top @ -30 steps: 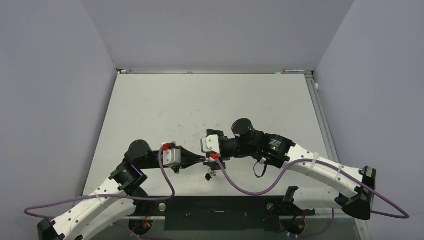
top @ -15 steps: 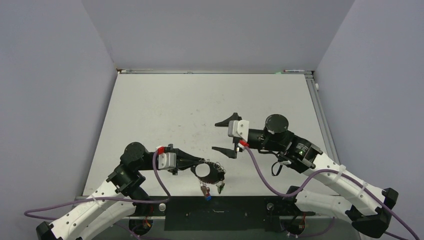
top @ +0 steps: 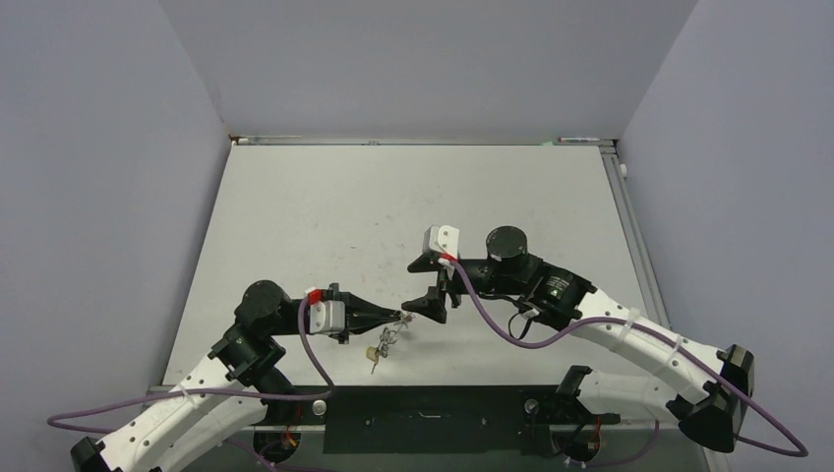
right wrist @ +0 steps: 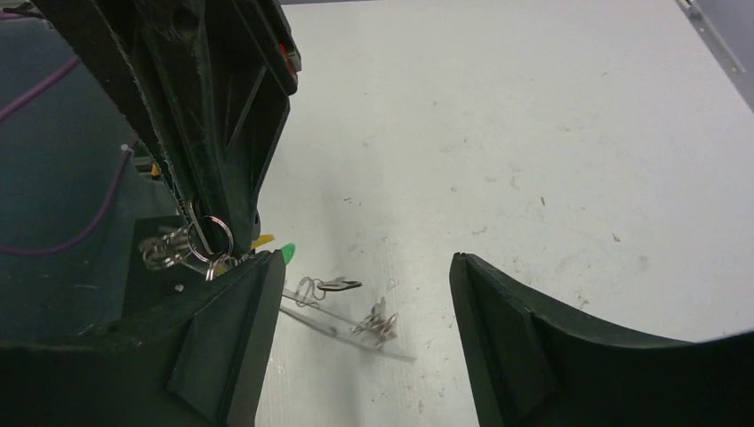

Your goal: Put the keys on the keyring

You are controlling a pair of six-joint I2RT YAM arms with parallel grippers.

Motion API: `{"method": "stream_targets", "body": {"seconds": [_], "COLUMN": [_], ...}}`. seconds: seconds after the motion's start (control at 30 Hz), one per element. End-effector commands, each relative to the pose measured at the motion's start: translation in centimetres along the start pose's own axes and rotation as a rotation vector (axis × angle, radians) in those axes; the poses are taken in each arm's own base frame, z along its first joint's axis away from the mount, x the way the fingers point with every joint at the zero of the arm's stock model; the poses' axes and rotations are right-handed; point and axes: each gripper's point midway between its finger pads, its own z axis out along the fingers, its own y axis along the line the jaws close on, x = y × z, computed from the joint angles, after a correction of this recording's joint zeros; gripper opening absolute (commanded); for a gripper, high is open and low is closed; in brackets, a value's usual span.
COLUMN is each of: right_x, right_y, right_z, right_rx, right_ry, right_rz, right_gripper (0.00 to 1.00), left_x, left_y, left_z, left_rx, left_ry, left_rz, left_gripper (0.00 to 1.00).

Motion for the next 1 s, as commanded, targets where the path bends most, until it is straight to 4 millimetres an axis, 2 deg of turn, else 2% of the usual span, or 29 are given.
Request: {"method": "stream_targets", "body": {"seconds": [0.0, 0.07, 0.2, 0.3, 0.37, 0.53, 0.63, 0.77, 0.87, 0.97], "right_x": [-2.0, -2.5, -4.8, -6.2, -6.4, -4.3, -4.2, -3.6, -1.5, 0.9], "right_y": [0.8, 0.8, 0.9, 0.8, 1.0, 2.8, 2.0, 3.3, 4.8, 6.5], "right_z": [0.3, 0.0, -1.2, -1.9, -1.9, -1.6, -1.0, -1.1, -0.5, 0.5], "right_rx": [-0.078, -0.096, -0.133, -0.154, -0.192, -0.312, -0.23, -0.2, -0.25, -0.388], "right_ry": [-0.033, -0.014, -0.028, -0.041, -0.045, 0.009, -0.022, -0.106, -0.103, -0.044], "right_rz": [-0.058, -0.098, -0.175, -0.178, -0.157, -0.042, 0.066, 0.155, 0.17, 0.191], "right_gripper": [0.68, 0.67, 0.66, 0.66, 0.66, 0.67, 0.67, 0.68, 0.68, 0.67], "left_x": [-3.8, -3.9, -4.0, -4.0, -4.1, -4.3, -4.3, -4.3, -4.3, -4.2], "left_y": [0.1, 0.1, -0.1, -0.3, -0.3, -0.3, -0.2, -0.1, -0.1, -0.2], "left_z": [0.0, -0.1, 0.0, -0.1, -0.1, -0.1, -0.1, -0.1, -0.1, 0.0], "left_rx": [0.009, 0.01, 0.022, 0.027, 0.029, 0.025, 0.02, 0.015, 0.022, 0.024], "left_ry": [-0.096, -0.098, -0.101, -0.103, -0.106, -0.11, -0.109, -0.109, -0.11, -0.111], "left_rz": [0.101, 0.104, 0.106, 0.105, 0.108, 0.112, 0.11, 0.11, 0.106, 0.103], "left_gripper": [0.0, 0.0, 0.0, 0.0, 0.0, 0.0, 0.0, 0.0, 0.0, 0.0]}}
